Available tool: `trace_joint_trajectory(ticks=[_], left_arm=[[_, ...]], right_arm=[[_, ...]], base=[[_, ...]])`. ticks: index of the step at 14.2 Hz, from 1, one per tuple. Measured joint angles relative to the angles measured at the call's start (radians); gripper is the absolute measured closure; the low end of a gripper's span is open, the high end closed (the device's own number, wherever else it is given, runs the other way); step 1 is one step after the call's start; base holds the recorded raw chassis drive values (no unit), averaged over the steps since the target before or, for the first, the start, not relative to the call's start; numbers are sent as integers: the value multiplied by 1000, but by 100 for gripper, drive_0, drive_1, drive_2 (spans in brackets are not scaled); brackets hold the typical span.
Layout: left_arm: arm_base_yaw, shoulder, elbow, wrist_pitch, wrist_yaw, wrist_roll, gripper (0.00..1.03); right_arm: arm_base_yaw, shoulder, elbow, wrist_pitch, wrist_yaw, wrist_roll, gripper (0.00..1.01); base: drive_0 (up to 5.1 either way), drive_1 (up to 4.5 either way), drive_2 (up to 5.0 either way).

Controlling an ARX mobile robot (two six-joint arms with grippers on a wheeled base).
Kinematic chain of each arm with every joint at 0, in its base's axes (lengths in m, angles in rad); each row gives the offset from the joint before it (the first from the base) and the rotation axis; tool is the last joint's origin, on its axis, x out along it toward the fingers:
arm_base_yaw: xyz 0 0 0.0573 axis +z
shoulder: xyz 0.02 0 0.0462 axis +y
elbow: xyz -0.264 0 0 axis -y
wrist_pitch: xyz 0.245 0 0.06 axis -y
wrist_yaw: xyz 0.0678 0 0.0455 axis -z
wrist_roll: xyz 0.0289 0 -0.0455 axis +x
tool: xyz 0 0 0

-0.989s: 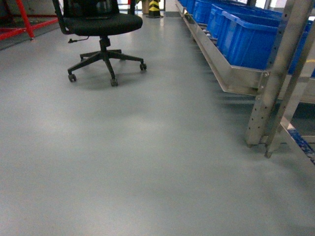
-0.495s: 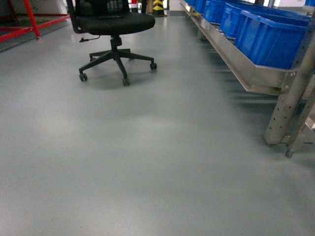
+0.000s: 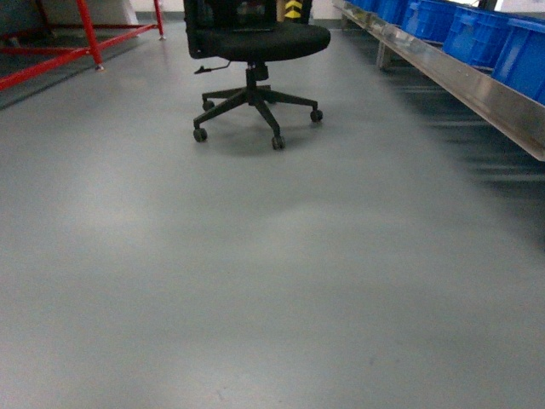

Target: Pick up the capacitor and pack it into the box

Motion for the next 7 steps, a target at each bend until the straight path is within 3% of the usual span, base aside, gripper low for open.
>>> trace_joint_trajectory(ticks=[7], left_arm=[[0,0,0,1,0,0,59]], right_arm=[[0,0,0,0,0,0,3]], base=[[-498,248,248]])
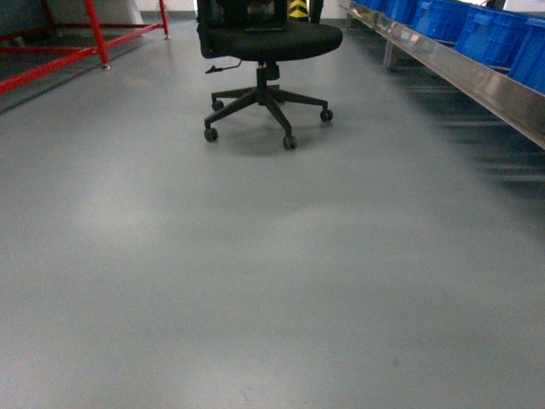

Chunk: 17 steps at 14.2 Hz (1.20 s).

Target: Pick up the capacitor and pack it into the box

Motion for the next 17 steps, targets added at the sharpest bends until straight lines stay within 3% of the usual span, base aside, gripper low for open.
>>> trace_joint_trajectory(ticks=[17], left_arm=[[0,0,0,-1,1,0,59]], right_arm=[[0,0,0,0,0,0,3]], base=[[-505,240,240]])
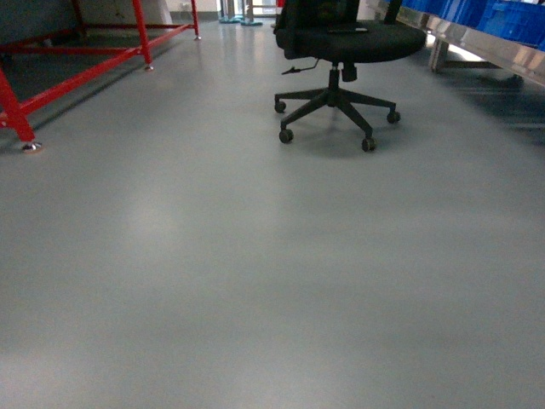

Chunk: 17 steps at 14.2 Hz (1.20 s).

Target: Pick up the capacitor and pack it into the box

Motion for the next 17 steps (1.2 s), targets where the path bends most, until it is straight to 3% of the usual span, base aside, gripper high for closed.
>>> trace_joint_trajectory(ticks=[17], left_arm=[[0,0,0,2,-2,0,59]], right_arm=[[0,0,0,2,0,0,3]], base=[[-497,249,249]])
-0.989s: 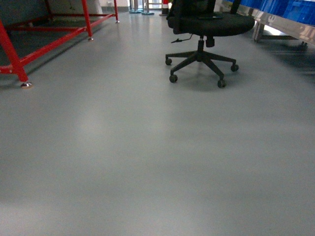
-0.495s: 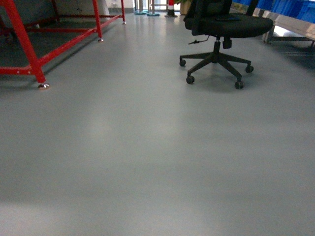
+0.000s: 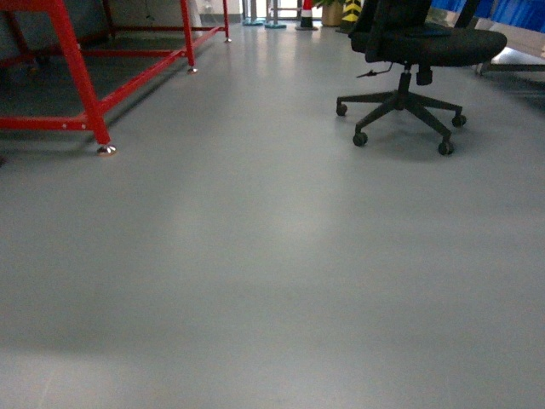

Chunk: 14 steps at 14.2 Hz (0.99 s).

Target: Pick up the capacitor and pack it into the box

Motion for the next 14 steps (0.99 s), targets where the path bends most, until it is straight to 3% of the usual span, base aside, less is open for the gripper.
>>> trace_joint_trajectory(ticks=[14], left_arm=[[0,0,0,-1,1,0,59]], right_arm=[[0,0,0,-5,0,0,3]], base=[[-503,242,242]])
